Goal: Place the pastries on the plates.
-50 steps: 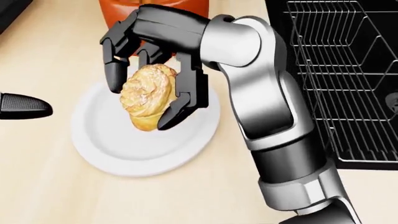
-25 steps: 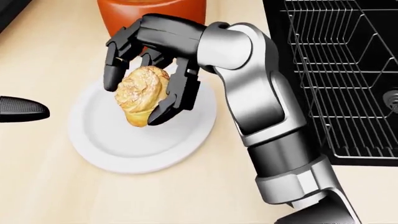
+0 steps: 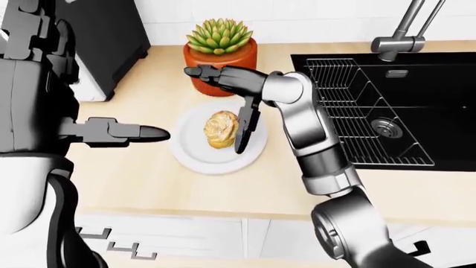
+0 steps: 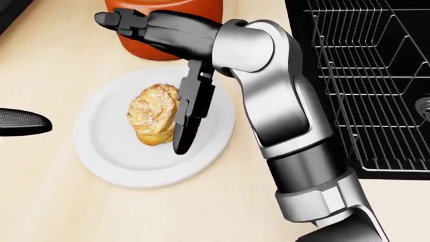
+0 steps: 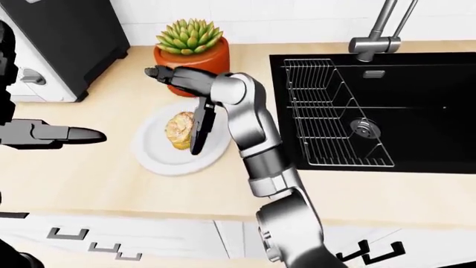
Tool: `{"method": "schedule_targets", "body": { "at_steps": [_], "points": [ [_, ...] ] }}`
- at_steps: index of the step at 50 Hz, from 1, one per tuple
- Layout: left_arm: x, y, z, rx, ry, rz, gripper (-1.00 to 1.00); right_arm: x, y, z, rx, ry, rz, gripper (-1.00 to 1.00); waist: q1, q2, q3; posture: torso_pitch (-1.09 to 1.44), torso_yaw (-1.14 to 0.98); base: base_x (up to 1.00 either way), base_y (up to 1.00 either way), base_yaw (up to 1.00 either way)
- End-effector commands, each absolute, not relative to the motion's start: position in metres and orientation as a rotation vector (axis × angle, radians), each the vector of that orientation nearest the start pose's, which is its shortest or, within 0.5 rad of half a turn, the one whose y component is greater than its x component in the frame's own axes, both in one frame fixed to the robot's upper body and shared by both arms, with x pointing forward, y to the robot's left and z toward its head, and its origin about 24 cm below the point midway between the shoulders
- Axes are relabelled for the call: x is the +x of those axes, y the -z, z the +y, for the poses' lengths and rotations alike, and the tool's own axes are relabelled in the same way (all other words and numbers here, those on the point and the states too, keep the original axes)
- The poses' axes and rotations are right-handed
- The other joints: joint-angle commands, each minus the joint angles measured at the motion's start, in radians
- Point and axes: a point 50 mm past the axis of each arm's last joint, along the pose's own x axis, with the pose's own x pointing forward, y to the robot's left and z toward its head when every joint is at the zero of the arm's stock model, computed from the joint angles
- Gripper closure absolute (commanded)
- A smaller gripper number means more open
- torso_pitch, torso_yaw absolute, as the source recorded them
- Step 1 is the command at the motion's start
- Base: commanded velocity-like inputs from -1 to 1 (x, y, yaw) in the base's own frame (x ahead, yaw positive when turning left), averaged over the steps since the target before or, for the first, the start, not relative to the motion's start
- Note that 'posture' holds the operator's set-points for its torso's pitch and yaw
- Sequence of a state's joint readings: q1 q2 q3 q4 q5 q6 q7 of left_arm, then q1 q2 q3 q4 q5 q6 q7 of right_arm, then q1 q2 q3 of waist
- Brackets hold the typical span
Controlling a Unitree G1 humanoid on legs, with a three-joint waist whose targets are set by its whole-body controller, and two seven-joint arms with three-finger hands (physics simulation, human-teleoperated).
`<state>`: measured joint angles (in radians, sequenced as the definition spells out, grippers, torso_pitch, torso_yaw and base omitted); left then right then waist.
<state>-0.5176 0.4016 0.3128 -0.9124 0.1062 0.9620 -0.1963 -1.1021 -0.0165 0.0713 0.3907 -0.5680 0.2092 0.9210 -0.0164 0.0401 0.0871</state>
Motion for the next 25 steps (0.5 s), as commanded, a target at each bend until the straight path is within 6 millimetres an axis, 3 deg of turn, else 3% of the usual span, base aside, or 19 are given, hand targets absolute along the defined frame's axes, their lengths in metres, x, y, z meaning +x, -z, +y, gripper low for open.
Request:
{"method": "schedule_targets", "body": {
  "at_steps": [1, 14, 25],
  "points": [
    [0.210, -0.296, 0.208, 0.400, -0.200, -0.563, -1.00, 0.352, -0.278, -0.020, -0.887, -0.910, -0.312, -1.00, 0.000, 0.006, -0.029, 0.06, 0.00, 0.00, 0.00, 0.00],
    [0.212, -0.296, 0.208, 0.401, -0.199, -0.557, -1.00, 0.330, -0.309, -0.023, -0.843, -0.928, -0.360, -1.00, 0.000, 0.004, -0.026, 0.06, 0.00, 0.00, 0.00, 0.00],
    [0.211, -0.300, 0.209, 0.400, -0.202, -0.559, -1.00, 0.330, -0.351, -0.054, -0.723, -0.725, -0.412, -1.00, 0.002, 0.002, -0.021, 0.06, 0.00, 0.00, 0.00, 0.00]
  ]
}}
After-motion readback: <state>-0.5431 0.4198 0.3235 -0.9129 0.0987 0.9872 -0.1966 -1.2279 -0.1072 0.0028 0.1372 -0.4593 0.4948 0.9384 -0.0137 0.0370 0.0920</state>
